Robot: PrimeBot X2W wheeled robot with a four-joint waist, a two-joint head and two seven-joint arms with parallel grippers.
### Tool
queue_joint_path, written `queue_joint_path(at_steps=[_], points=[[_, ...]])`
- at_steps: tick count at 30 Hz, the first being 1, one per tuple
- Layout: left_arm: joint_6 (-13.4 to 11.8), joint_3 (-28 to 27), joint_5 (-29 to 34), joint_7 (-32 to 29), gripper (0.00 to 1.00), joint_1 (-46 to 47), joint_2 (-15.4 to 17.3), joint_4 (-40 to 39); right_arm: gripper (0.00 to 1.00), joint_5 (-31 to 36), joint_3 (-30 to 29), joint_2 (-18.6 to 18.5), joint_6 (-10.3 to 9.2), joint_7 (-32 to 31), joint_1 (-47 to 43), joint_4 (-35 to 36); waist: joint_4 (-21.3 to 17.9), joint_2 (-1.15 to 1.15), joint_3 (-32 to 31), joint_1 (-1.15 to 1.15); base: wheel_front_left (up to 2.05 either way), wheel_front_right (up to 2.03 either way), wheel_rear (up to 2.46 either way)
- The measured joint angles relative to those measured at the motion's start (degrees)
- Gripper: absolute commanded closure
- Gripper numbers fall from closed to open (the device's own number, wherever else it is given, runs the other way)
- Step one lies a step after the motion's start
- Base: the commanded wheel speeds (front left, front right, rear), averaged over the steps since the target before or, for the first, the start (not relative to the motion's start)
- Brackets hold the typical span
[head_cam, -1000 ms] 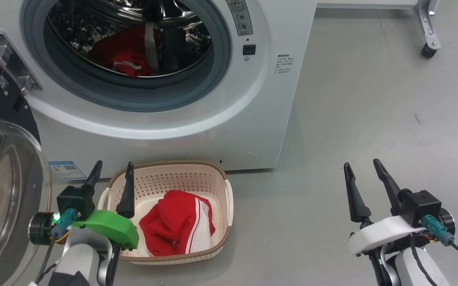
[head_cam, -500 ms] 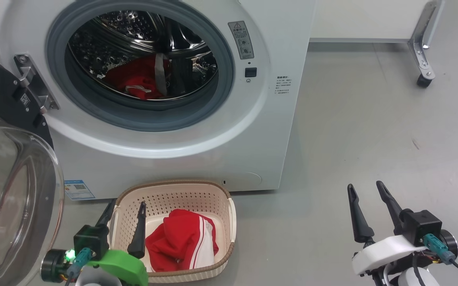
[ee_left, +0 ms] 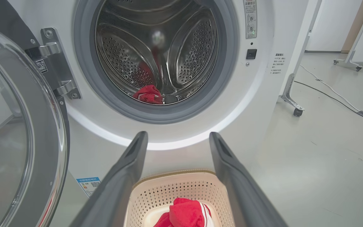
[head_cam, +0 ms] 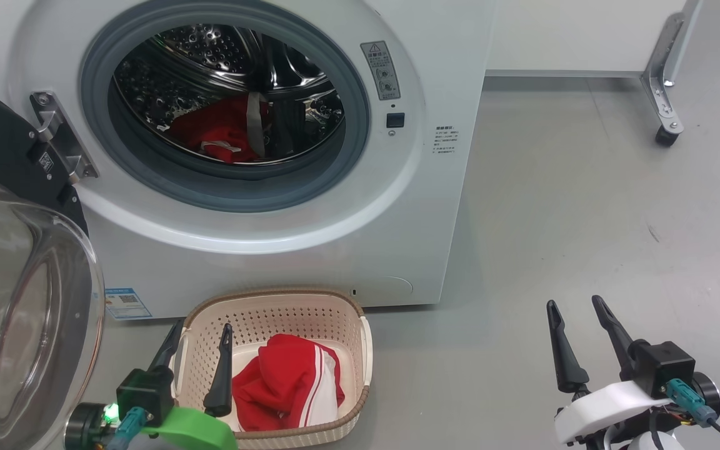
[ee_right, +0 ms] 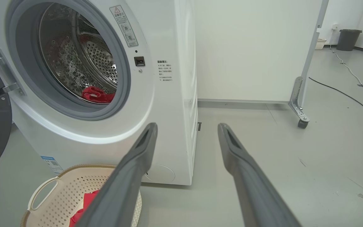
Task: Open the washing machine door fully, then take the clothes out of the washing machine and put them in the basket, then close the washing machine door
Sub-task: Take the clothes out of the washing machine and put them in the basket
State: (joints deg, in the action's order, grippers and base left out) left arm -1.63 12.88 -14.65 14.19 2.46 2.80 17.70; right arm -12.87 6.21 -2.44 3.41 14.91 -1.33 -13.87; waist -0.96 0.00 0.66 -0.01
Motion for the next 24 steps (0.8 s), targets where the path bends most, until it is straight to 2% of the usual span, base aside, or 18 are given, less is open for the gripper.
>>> queue_joint_path(at_steps=[24], points=[[-1.18,0.2,0.14,-2.54,0.0,-3.1,0.59,-7.81,0.0,-0.01,0.56,0.04,0.0,0.0,-0.38,1.11,-0.16,0.0,1.11,0.0,0.0,0.0,0.0]])
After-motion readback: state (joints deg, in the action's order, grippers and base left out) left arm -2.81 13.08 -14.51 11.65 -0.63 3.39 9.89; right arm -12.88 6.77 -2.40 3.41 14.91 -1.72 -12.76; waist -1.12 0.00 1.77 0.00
